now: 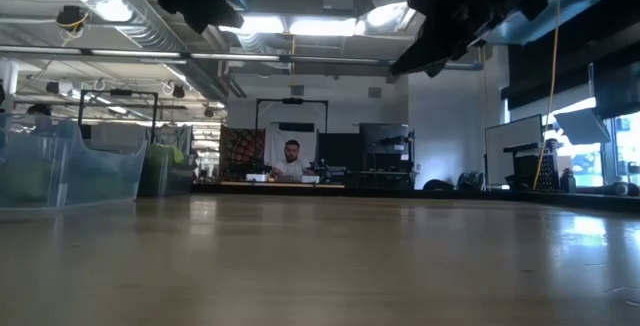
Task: Sort produce into baskets
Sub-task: Return to Home Position
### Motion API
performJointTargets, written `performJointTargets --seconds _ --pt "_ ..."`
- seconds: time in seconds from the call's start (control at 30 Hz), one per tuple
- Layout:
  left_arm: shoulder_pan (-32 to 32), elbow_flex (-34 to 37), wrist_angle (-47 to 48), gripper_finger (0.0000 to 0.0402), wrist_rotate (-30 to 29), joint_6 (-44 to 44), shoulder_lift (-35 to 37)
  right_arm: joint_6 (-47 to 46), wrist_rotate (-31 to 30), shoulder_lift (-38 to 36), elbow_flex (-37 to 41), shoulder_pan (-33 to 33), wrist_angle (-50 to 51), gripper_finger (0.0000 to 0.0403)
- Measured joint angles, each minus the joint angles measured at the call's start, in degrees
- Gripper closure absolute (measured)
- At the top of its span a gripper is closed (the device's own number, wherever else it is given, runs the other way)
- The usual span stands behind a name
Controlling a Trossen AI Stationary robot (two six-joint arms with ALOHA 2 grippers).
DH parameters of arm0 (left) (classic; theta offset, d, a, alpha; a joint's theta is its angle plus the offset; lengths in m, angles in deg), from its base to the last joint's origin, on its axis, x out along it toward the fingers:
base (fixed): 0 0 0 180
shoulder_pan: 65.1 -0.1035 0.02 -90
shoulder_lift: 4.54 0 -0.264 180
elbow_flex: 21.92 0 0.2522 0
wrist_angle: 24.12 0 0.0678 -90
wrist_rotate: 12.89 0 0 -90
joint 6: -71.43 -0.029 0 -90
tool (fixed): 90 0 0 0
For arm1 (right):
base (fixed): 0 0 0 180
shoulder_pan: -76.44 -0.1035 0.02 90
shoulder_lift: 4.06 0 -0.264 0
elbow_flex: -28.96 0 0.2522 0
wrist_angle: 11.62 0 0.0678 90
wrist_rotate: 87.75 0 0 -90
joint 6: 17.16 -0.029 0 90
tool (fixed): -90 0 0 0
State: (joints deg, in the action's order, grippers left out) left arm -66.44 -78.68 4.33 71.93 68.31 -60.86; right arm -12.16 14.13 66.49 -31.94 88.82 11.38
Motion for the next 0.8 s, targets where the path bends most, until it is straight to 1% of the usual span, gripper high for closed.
performJointTargets --seconds 0.07,0.17,0.27,0.37,0.57,0.67,0.8 --pt "-2.38 2.73 -3.08 0.0395 2.18 -0.60 2.07 0.33 1.44 0.00 0.00 2.17 -0.32 0.0388" --pt "-5.27 6.60 -6.79 0.0399 3.89 -0.35 5.13 0.86 3.02 0.00 0.00 5.00 -0.34 0.0388" --pt "-6.75 10.57 -11.14 0.0398 5.16 0.72 8.27 1.10 5.79 0.00 0.00 7.43 -0.55 0.0392" --pt "-7.02 14.02 -14.35 0.0393 5.23 2.97 11.75 1.79 7.72 0.00 0.00 9.13 -0.90 0.0393" --pt "-6.89 19.72 -15.32 0.0390 5.18 6.17 20.23 2.46 10.30 -0.25 0.00 10.29 -1.21 0.0393" --pt "-6.94 22.35 -15.43 0.0390 4.83 6.27 24.38 2.30 10.62 -1.55 0.00 10.18 -0.99 0.0393" --pt "-6.96 25.75 -15.83 0.0390 4.66 7.54 29.22 -0.13 10.82 -4.09 0.63 10.16 -0.80 0.0393"
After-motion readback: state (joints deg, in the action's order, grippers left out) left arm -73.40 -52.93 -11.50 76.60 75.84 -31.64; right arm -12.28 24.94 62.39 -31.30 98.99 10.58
